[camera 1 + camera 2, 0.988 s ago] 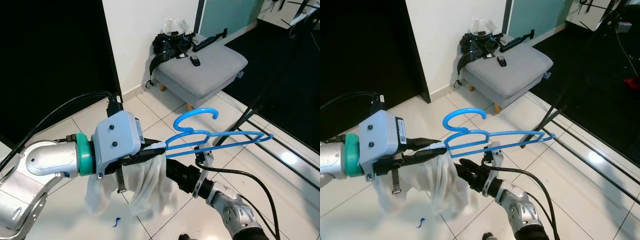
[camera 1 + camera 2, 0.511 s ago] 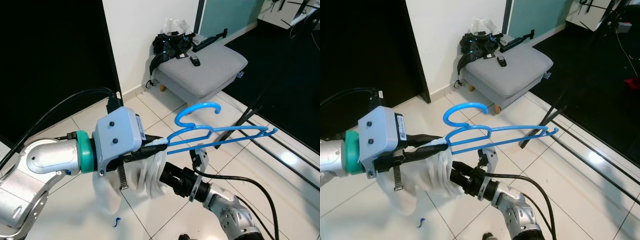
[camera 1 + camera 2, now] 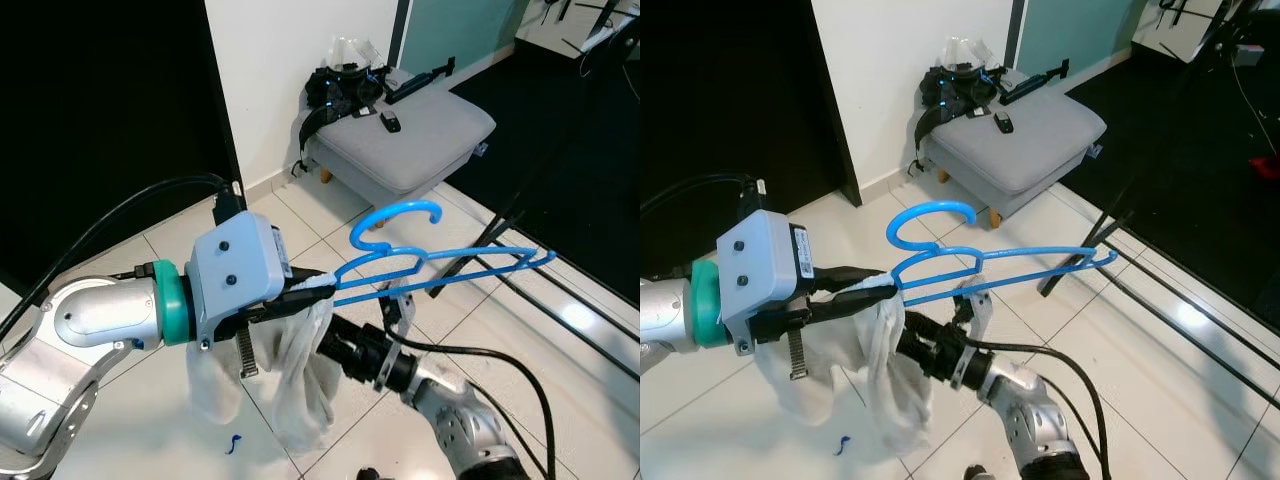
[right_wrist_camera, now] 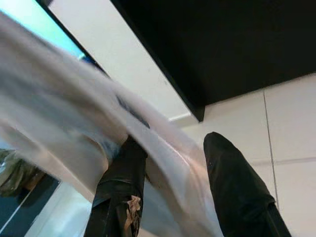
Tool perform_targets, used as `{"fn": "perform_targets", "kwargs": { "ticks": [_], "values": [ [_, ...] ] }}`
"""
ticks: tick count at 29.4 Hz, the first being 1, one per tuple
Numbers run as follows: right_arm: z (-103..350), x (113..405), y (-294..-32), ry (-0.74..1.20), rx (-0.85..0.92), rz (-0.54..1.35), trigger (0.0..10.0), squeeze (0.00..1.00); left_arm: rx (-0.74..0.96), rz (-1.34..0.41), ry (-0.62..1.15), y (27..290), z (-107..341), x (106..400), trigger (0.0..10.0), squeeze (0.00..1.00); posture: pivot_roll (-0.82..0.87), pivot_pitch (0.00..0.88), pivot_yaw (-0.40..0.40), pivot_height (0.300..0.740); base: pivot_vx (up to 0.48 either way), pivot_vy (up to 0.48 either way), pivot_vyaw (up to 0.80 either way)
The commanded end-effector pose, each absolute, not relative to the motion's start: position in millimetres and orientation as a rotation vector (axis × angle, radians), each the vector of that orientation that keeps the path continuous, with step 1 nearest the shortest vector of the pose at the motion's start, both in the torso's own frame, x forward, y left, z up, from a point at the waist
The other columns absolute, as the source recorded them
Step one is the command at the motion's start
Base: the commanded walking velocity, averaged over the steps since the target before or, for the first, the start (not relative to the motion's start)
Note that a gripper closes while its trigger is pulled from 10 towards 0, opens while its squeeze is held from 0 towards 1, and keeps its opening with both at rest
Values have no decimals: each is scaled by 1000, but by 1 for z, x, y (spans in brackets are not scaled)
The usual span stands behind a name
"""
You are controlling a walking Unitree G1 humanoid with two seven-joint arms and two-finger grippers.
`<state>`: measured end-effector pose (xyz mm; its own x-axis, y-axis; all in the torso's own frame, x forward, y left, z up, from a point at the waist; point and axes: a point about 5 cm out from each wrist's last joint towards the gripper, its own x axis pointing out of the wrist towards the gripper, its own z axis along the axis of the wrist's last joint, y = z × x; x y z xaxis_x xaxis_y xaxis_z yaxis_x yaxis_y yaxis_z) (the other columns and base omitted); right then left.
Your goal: Hang hanger
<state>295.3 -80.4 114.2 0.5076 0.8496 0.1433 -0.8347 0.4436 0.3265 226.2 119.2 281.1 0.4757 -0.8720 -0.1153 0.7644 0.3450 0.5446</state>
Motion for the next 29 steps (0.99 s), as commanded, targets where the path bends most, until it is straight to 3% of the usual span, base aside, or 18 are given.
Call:
{"fn": "perform_targets", "kwargs": {
  "ticks": [1, 6, 12, 19, 21, 25, 28, 29],
  "values": [
    [113, 296, -77, 47, 385, 1033, 10000, 0, 582, -1092, -220, 116, 281, 225, 10000, 0, -7, 130, 96, 740, 0, 0, 0],
    [94, 299, -77, 117, 311, 971, 10000, 0, 577, -1089, -228, 115, 283, 225, 10000, 0, -2, 131, 94, 740, 0, 0, 0],
    [57, 303, -78, 278, 10, 797, 10000, 0, 562, -1084, -234, 115, 284, 224, 10000, 0, -2, 132, 95, 740, 0, 0, 0],
    [60, 312, -84, 254, -56, 692, 10000, 0, 561, -1081, -234, 115, 284, 225, 10000, 0, -2, 133, 96, 740, 0, 0, 0],
    [74, 325, -104, 166, -81, 528, 10000, 0, 562, -1071, -233, 115, 284, 225, 10000, 0, -2, 131, 94, 740, 0, 0, 0],
    [81, 332, -122, 126, -69, 429, 10000, 0, 570, -1055, -226, 116, 283, 227, 10000, 0, -3, 131, 93, 740, 0, 0, 0],
    [89, 336, -156, 80, -47, 287, 10000, 0, 620, -984, -197, 121, 279, 234, 10000, 0, -10, 132, 94, 740, 0, 0, 0],
    [89, 336, -156, 80, -47, 287, 10000, 0, 620, -984, -197, 121, 279, 234, 10000, 0, -10, 132, 94, 740, 0, 0, 0]
  ]
}}
